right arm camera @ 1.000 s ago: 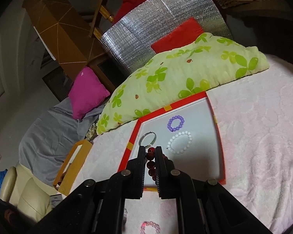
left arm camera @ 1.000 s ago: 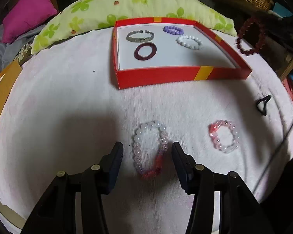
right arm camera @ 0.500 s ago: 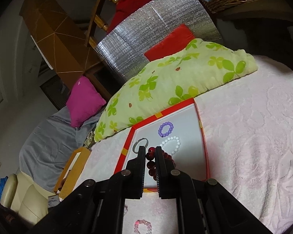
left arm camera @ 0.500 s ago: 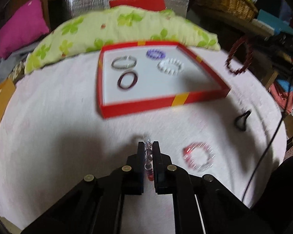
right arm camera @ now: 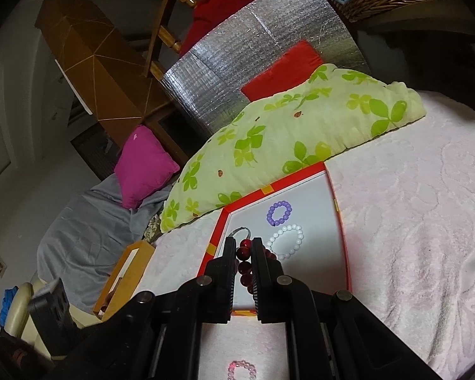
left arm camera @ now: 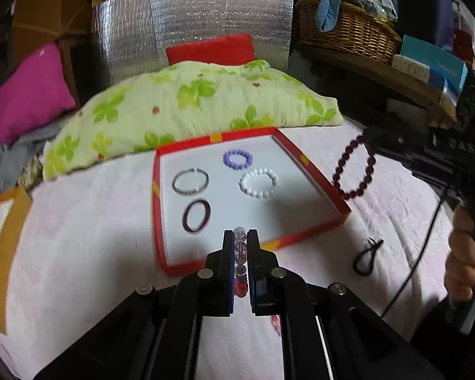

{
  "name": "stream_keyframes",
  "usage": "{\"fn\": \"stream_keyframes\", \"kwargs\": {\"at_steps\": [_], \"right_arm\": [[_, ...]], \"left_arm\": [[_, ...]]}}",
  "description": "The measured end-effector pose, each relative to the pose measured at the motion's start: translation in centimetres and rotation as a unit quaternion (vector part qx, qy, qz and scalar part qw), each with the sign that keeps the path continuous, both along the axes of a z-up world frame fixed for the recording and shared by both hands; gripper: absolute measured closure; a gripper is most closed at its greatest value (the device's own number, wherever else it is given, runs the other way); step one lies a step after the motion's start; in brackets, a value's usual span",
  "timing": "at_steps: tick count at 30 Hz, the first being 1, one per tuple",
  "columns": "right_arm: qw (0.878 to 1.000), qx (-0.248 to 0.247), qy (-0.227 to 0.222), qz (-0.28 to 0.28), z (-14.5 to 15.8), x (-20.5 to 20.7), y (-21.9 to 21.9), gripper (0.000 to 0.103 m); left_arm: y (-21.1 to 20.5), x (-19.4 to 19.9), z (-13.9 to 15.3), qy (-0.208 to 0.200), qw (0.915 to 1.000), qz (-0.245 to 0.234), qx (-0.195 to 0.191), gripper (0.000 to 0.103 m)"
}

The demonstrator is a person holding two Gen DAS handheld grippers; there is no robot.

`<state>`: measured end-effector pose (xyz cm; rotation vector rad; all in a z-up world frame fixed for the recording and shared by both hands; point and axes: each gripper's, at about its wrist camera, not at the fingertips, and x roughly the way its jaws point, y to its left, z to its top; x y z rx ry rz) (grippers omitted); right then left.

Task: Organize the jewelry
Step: 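Lower pink-white bracelet into lid with left tool while right tool lowers red bracelet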

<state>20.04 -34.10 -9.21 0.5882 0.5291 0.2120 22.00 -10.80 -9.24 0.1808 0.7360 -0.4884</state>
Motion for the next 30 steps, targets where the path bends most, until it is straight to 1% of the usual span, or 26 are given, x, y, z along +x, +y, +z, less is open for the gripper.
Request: {"fn": "stream_keyframes", "kwargs": {"at_steps": [6, 10, 19, 30], "right_arm": [[1.000, 0.000, -0.001, 0.001, 0.1, 0.4, 0.3, 0.092], [1.000, 0.000, 0.004, 0.001, -0.1, 0.8, 0.4, 0.092], [1.000, -0.006, 0.013, 0.005, -0.5, 1.9, 1.1, 0.092], [1.000, -0.009, 0.027, 0.009, -1.4, 2.8, 2.3, 0.092]], "left_arm": [[-1.3, 2.0, 1.5, -0.024, 0.9996, 0.007, 0.009, 0.096], [-2.1, 3.1, 1.8, -0.033, 0.9993, 0.008, 0.013, 0.096], [-2.7, 5.7, 0.0, -0.011, 0.9998, 0.014, 0.007, 0.096], [-2.4, 6.8, -0.8, 0.009, 0.9997, 0.020, -0.009, 0.096]]}}
